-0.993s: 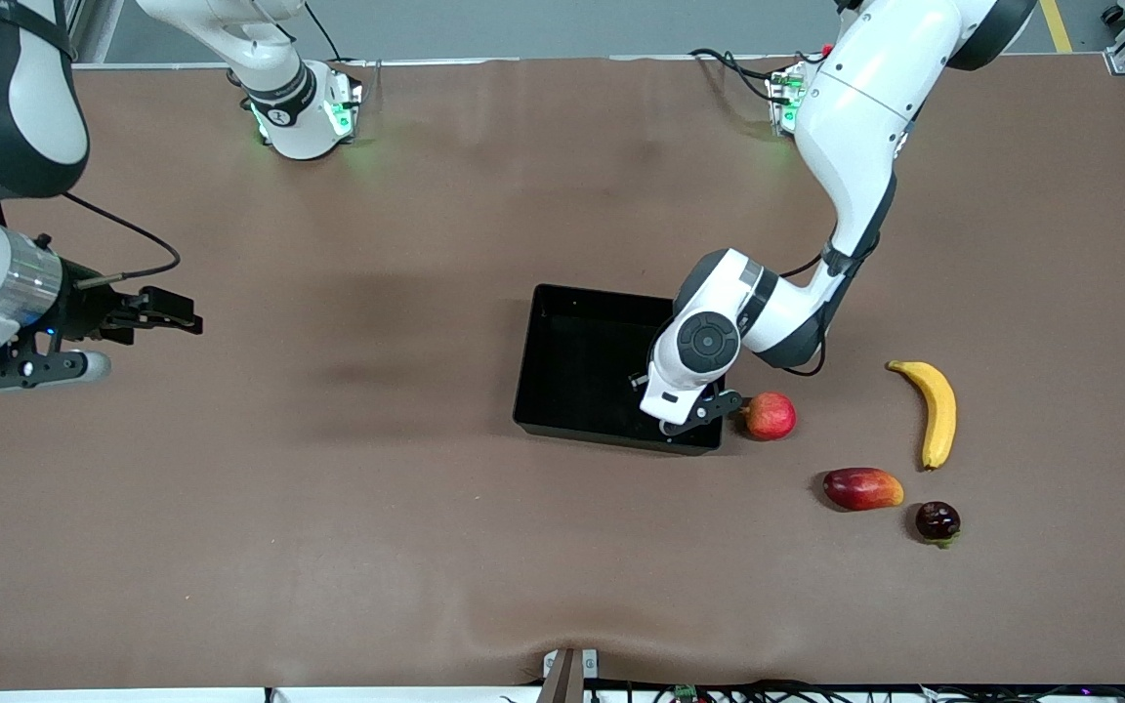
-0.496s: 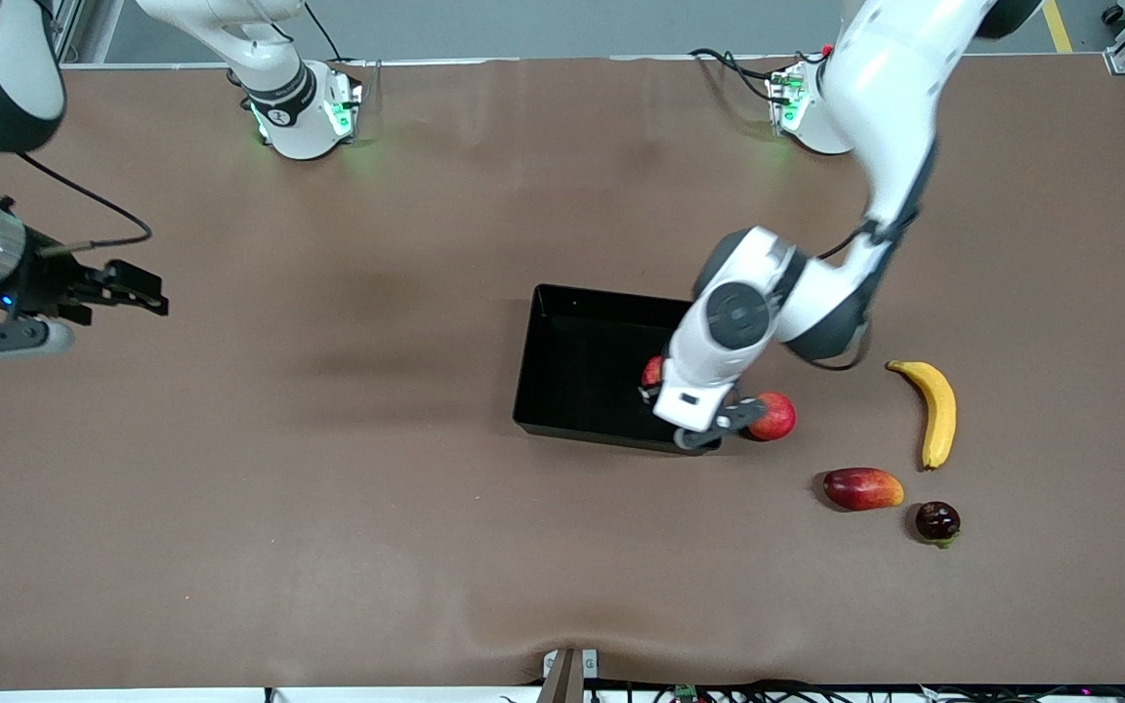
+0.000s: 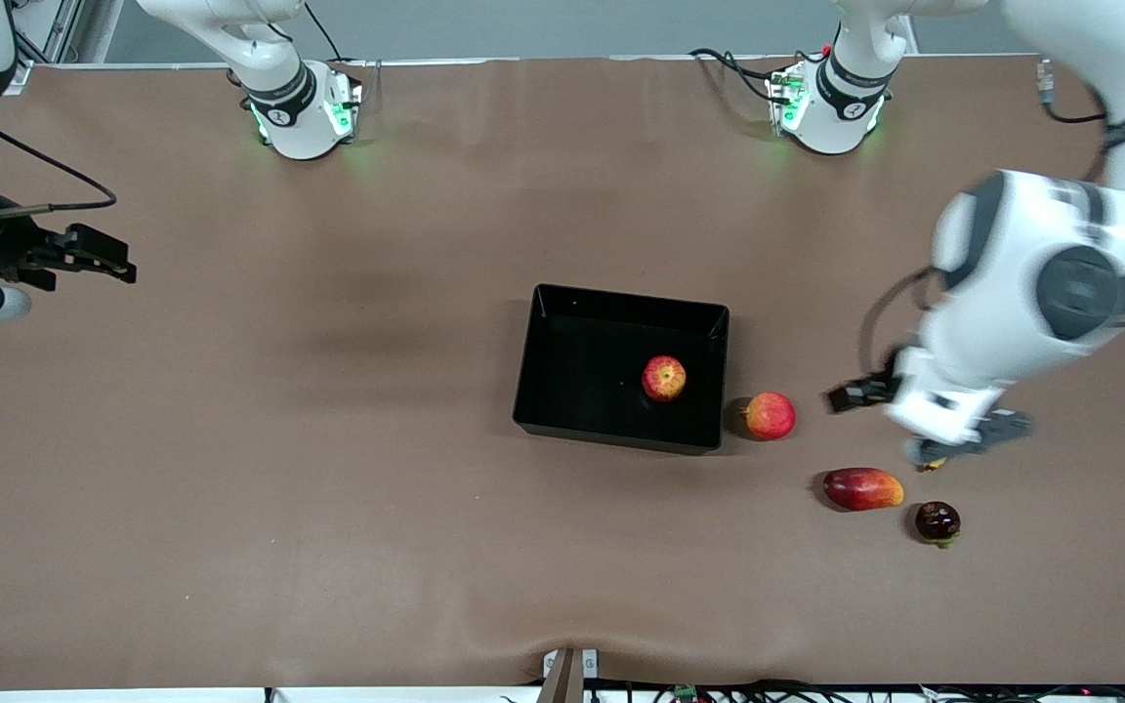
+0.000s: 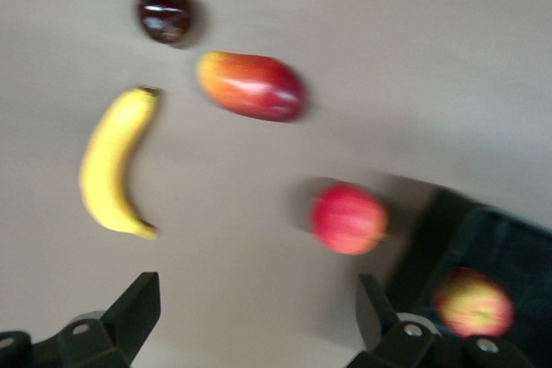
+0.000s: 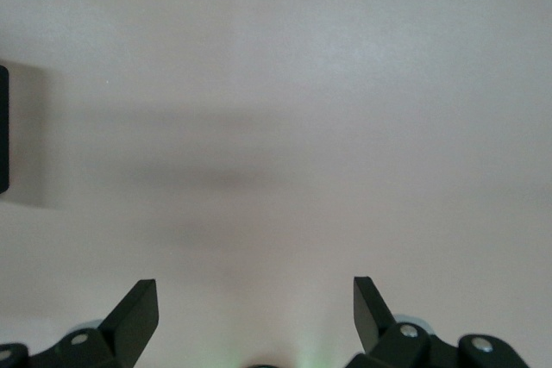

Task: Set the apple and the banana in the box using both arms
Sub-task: 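Move the left gripper to the yellow banana and grasp it, then lift the banana and carry it over the box with the left gripper, then lower the banana into the box and open the left gripper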

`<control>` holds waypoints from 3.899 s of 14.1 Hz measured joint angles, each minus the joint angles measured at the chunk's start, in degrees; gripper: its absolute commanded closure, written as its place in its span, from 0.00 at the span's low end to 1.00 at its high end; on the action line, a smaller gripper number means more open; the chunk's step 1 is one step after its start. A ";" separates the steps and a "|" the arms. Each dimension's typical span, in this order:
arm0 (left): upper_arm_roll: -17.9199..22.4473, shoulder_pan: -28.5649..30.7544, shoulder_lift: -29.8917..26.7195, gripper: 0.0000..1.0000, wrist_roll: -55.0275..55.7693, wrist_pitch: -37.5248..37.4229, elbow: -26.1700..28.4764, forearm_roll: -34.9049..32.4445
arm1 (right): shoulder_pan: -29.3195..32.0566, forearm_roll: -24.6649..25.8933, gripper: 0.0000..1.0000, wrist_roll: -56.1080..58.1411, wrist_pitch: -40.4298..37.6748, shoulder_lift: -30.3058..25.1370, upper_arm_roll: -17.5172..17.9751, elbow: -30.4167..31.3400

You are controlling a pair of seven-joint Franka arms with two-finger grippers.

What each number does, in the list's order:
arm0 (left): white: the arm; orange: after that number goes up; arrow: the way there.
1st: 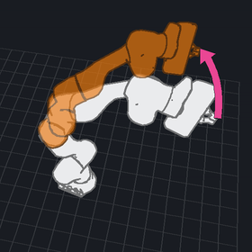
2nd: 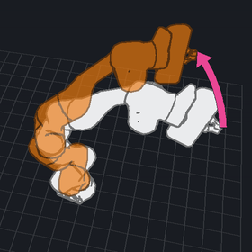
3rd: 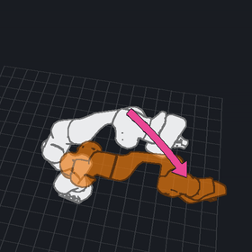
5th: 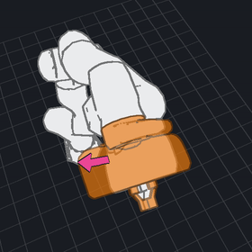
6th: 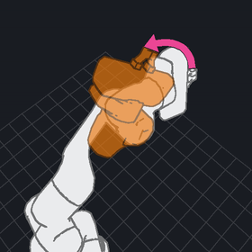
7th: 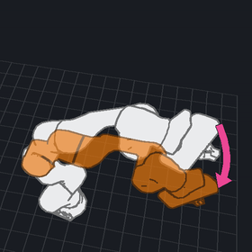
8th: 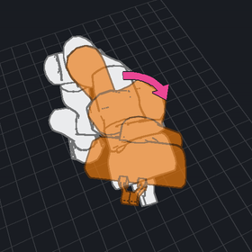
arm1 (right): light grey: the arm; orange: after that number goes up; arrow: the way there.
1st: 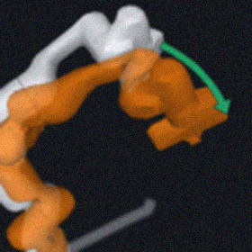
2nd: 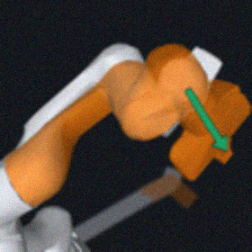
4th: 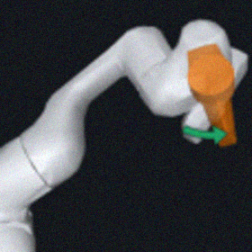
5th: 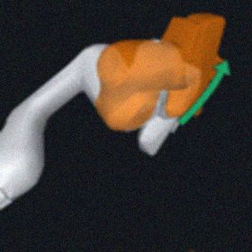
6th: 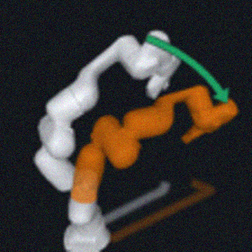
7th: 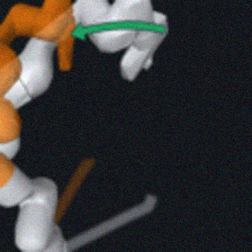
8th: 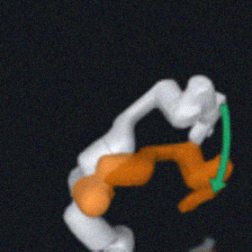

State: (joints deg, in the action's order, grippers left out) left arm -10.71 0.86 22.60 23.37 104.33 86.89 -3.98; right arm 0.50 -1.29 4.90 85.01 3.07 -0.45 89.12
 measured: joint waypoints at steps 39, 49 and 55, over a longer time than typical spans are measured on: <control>-22.89 1.46 3.59 1.00 35.31 5.36 6.11 -3.14 | 2.40 -1.09 0.00 -4.57 -5.86 -1.41 1.41 -4.49; -18.26 -15.97 19.50 1.00 42.87 14.16 -2.25 -4.38 | 2.39 -1.10 0.00 -4.43 -7.32 -1.39 1.62 -4.31; -12.19 -23.12 24.66 1.00 43.04 22.05 -2.55 -4.38 | 2.39 -1.10 0.00 -4.43 -7.15 -1.40 1.65 -4.32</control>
State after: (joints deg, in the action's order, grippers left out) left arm -22.91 -22.26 47.27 66.41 126.38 84.34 -8.36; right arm 2.88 -2.38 0.47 77.86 1.67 1.20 84.80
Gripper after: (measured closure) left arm 0.626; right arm 0.000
